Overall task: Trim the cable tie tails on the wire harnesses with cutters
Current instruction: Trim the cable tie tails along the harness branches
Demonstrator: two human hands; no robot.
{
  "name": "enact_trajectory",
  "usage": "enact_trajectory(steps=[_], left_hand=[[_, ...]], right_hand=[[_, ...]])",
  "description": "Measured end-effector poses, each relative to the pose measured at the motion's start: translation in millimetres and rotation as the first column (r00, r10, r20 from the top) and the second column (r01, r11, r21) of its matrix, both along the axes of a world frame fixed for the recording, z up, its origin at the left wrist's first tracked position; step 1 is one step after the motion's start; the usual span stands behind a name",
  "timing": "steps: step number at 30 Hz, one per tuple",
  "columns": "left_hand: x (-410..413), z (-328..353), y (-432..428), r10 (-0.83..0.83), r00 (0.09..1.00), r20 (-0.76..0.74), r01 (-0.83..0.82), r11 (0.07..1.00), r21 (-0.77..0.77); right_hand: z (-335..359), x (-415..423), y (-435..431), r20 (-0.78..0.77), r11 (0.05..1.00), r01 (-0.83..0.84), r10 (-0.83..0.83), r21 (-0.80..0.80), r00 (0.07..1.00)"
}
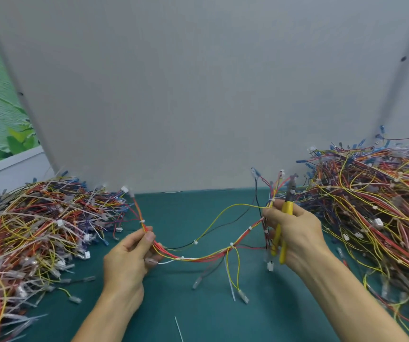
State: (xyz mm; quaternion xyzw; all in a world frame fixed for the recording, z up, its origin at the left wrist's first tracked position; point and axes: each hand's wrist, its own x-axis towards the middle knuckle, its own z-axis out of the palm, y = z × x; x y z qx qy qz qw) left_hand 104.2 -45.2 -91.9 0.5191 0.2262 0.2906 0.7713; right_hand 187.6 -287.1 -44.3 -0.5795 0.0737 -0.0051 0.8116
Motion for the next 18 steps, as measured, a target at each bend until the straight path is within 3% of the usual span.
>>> enact_trajectory(steps=[7,18], left_hand=[[-1,2,-1,-0.011,1.000,0.003,0.011,1.000,-0.011],[2,-8,-3,-0.071,0.989,-0.126,0.085,0.991,0.103]], right_hand=[[3,2,-1,-0.056,0.991,0.035,-0.027,0.133,0.998],[7,-2,2,0.079,0.998,0.059,-0.059,0.002,0.995]])
